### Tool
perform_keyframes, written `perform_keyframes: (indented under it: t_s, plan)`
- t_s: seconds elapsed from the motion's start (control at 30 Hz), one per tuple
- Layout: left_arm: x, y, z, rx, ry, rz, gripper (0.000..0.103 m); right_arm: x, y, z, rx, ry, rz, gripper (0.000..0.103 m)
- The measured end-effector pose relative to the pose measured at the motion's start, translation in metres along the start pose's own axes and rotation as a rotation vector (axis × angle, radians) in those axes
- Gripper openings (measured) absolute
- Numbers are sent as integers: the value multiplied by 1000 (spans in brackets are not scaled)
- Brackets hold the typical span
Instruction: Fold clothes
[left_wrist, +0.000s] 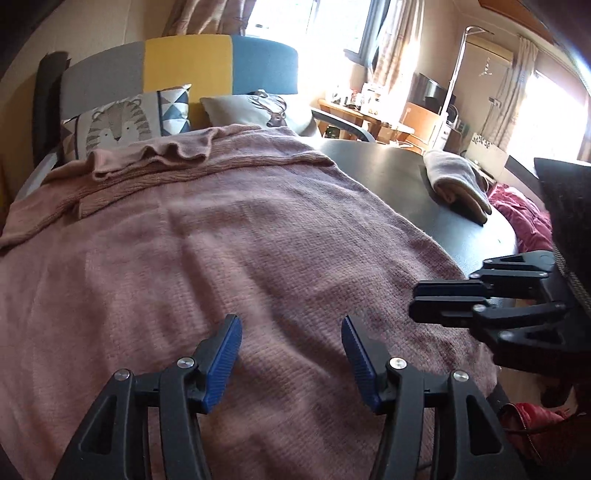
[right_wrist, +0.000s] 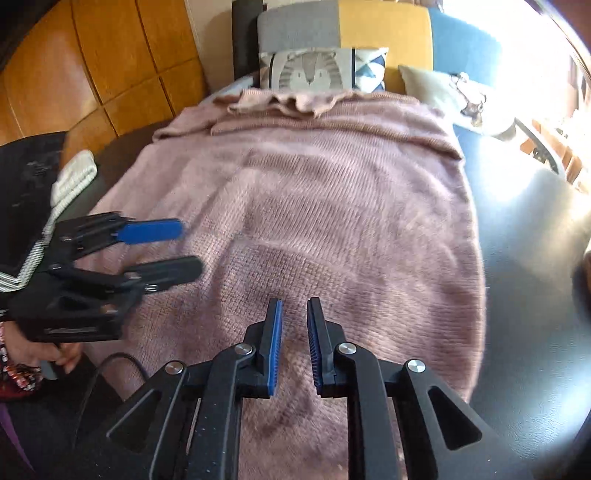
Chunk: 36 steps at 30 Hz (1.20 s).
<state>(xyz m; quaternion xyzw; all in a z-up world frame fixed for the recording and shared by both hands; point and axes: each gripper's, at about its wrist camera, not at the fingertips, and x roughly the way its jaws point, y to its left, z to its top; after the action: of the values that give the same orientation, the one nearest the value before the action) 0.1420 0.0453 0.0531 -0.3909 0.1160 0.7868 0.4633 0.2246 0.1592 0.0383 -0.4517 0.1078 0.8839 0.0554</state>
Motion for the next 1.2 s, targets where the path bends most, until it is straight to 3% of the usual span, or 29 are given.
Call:
perform_keyframes:
  t_s: [0.2, 0.37, 0.43, 0.53, 0.73, 0.87, 1.03, 1.2]
  plan:
    - [-36, 43, -44, -92, 14, 104, 58, -2, 30, 15, -60, -52, 63, 15]
    - [-60, 69, -70, -178, -25, 108, 57, 12, 58, 25, -93, -46, 153, 17]
    - [-64, 71, -74, -181, -29, 105, 57, 22, 68, 25, -99, -22, 181, 22]
    - [-68, 71, -77, -176, -25, 106, 57, 43, 72, 16, -97, 62, 154, 25]
    - [-83, 71, -90, -120, -3, 126, 57, 40, 47, 10, 40, 53, 276, 25]
    - [-98, 82, -105, -125, 16, 204, 57, 38, 53, 8, -3, 44, 253, 25]
    - [-111, 103, -115, -205, 0, 193, 56, 37, 52, 7, 11, 42, 255, 25]
    - [-109, 92, -118, -116, 26, 263, 57, 39, 55, 9, -6, 45, 237, 25]
